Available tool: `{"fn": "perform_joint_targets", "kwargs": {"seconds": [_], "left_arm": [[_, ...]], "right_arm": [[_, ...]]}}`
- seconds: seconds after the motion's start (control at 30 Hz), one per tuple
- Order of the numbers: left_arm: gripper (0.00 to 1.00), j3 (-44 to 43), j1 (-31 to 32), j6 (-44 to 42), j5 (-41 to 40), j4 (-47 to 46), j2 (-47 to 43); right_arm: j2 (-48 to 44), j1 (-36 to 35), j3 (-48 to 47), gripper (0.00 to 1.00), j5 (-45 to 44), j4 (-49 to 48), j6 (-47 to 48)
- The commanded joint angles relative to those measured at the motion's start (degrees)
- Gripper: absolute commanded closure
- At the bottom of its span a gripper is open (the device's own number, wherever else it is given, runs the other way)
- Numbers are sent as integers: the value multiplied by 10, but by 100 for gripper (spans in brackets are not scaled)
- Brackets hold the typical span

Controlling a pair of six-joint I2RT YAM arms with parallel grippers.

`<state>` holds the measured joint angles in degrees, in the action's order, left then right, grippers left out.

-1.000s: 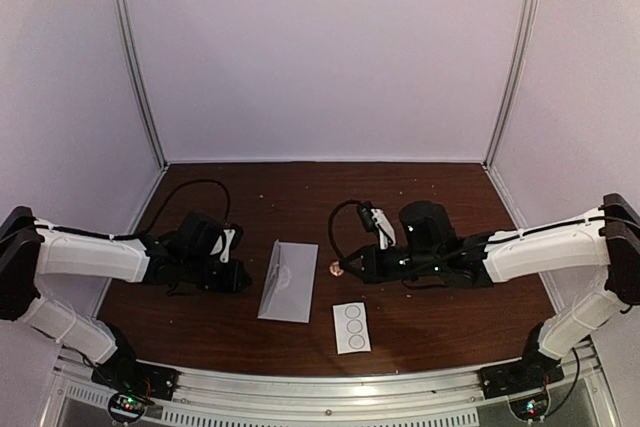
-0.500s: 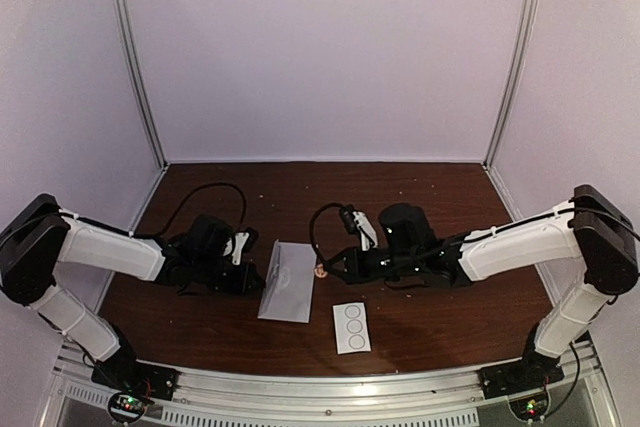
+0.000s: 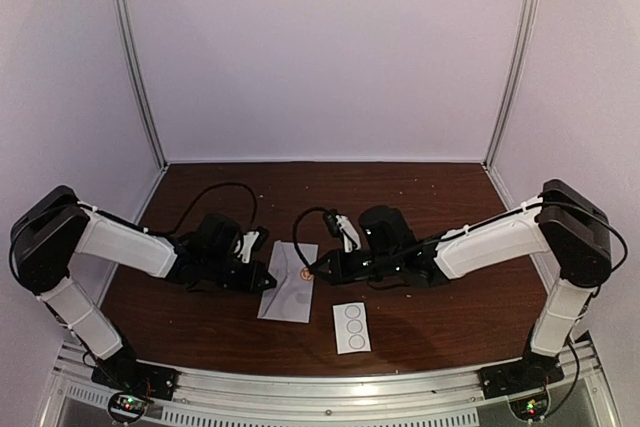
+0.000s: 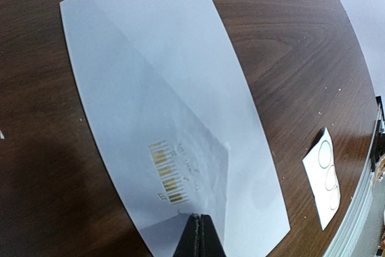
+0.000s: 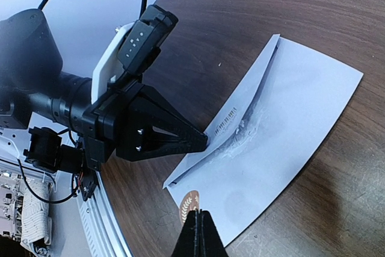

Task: Place the letter into the envelope and seal it

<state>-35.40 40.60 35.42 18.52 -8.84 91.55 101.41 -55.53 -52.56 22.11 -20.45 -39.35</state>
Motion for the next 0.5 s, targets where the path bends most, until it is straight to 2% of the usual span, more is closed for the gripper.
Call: {"fn": "perform_joint_targets", "kwargs": {"seconds": [0.0, 0.47], "left_arm": [[100, -21, -1, -10, 18, -43, 19], [100, -22, -1, -21, 27, -58, 68]], "right_arm": [[25, -4, -29, 100, 11, -13, -6], [109, 12, -104, 100, 9, 30, -12]]}}
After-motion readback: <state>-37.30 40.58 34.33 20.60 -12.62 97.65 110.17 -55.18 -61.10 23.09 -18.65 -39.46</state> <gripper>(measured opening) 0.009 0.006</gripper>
